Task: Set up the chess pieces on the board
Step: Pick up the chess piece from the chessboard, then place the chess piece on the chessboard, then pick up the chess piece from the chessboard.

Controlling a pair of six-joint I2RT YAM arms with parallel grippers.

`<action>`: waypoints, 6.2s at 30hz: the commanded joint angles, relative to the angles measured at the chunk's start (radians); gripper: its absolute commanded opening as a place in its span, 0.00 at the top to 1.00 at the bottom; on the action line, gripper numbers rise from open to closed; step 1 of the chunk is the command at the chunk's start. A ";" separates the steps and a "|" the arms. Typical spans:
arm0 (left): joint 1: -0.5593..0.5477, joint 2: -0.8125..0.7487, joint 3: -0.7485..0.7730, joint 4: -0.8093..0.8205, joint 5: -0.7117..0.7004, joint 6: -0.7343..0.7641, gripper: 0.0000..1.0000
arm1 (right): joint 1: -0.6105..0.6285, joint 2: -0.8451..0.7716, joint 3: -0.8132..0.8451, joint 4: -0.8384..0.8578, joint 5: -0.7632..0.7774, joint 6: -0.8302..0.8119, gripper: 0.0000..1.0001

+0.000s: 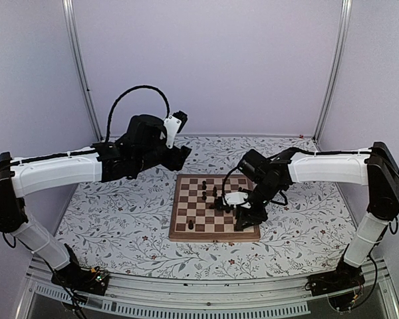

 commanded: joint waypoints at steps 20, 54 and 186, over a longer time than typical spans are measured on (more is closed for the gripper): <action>-0.027 0.000 0.028 -0.008 0.001 0.030 0.27 | -0.004 0.048 0.038 0.002 0.016 0.010 0.80; -0.027 -0.013 0.025 -0.004 -0.044 0.041 0.26 | 0.086 0.169 0.232 -0.043 0.039 0.060 0.96; 0.048 0.760 0.692 -0.563 0.180 -0.190 0.83 | -0.642 -0.538 -0.352 0.369 -0.310 0.185 0.56</action>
